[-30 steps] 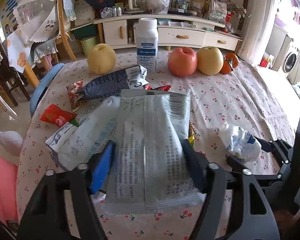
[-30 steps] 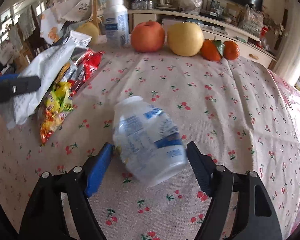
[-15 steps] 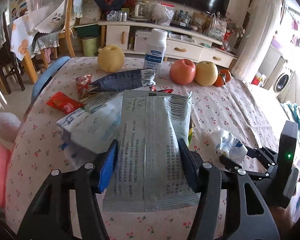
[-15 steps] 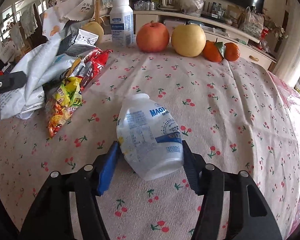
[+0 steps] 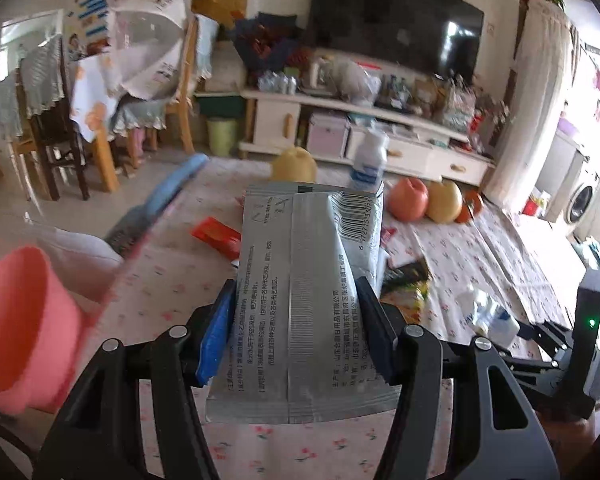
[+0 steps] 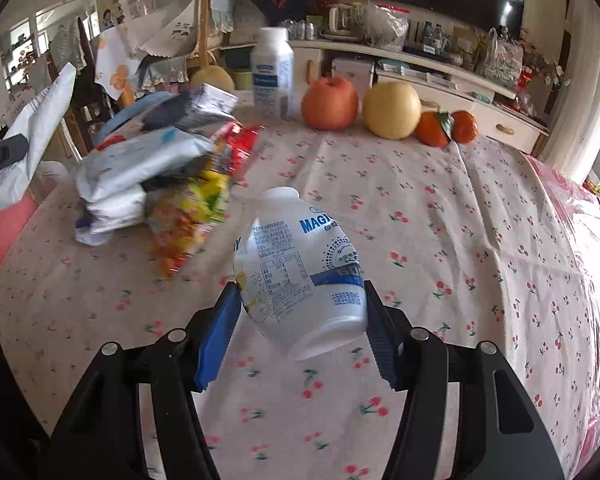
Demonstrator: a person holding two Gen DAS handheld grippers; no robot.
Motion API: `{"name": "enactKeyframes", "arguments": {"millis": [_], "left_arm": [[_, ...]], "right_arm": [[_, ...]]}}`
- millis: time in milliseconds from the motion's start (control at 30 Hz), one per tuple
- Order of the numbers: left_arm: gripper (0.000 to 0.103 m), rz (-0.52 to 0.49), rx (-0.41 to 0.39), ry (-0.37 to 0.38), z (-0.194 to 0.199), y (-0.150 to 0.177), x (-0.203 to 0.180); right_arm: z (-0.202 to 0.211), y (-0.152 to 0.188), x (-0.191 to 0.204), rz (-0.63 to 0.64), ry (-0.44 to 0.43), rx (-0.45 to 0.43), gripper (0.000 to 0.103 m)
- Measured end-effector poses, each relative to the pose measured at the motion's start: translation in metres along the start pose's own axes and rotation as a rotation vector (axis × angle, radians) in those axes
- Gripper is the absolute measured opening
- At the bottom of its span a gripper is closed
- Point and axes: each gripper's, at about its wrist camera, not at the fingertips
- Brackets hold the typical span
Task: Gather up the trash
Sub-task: 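Carry both items over the pink bucket and open both tools to drop them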
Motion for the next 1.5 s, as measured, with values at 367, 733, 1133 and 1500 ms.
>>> {"name": "enactKeyframes", "arguments": {"millis": [367,733,1133,1500], "left_arm": [[0.060,0.083,-0.096,-0.175,0.034,-0.011,0.092],[0.060,0.278,-0.095,-0.386,0.046,-0.006,0.218],[0.060,0.430,-0.055,-0.506,0.048,0.009,0.305],[0.086,0.481,-0.065,-0.557,0.049,0.010,0.328]], "right_arm": [[0.026,-0.037,0.086,0.045,-0.123,-0.075,0.061],[0.023,-0.085,0.252,0.233,-0.350,-0.095,0.061],[-0.011,-0.099,0.417,0.425,-0.491,-0.064,0.061],[-0.024,-0.077,0.450,0.511,-0.440,-0.054,0.091]]}}
Point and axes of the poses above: each gripper's, at about its wrist camera, not at the fingertips, and z roughly against the way its jaws point, x to its left, y to its underside, and after that the axes turned 6 degrees about -x, right-handed
